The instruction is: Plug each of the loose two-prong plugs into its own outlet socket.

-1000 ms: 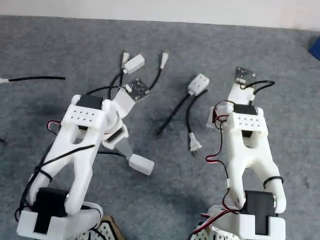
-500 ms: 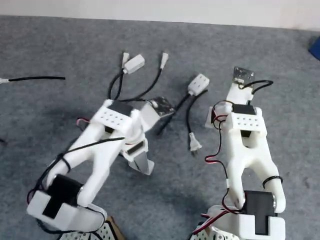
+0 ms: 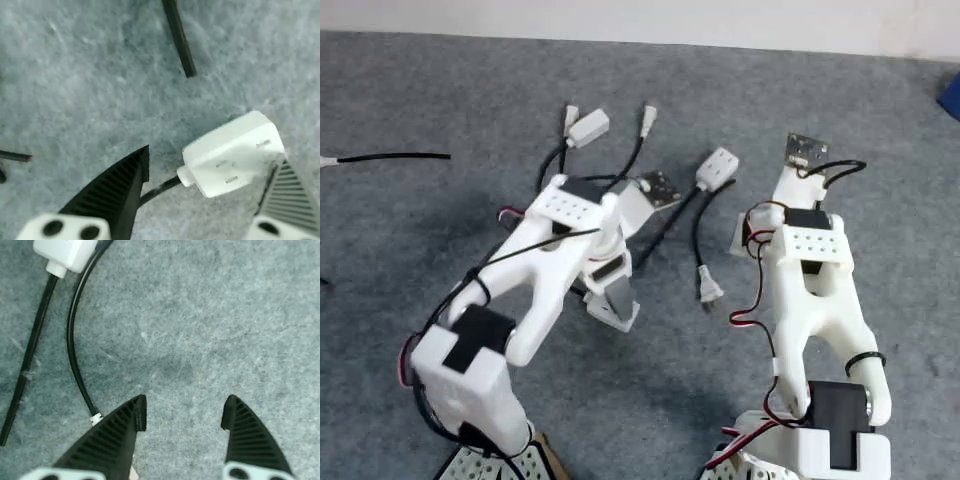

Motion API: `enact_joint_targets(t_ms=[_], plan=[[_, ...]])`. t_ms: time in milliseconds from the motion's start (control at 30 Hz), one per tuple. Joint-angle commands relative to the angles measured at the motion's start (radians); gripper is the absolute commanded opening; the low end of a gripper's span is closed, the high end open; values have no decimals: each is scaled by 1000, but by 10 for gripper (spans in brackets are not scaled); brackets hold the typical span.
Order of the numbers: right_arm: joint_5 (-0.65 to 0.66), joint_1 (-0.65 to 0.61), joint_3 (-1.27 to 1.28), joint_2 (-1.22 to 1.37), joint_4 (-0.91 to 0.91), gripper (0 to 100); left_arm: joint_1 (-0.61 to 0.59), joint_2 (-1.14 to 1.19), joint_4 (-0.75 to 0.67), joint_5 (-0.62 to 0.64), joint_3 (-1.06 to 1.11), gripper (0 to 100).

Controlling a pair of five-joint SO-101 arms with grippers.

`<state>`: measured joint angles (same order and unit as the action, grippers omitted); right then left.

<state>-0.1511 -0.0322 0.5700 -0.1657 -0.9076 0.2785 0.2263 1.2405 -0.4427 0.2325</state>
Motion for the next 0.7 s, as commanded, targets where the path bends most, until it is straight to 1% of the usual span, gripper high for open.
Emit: enact_joint_targets(t_ms=[0,300,400,467,567,667], plan=[[-9,-8,-4,-12,12,242,8,22,52,3,-104,351],[-9,-8,-2,-12,12,242,8,28,164,8,-231,351],[6,-12,-5,-12,12,242,8,-8,176,23,-257,351],[87,-42,-10,-12,5,242,7,-48,176,64,-260,351],[219,-142,-12,-12,5,242,-22,-94,178,107,-251,351],[316,-239,-30,-19,-39,241,-90,-124,172,150,-211,351]])
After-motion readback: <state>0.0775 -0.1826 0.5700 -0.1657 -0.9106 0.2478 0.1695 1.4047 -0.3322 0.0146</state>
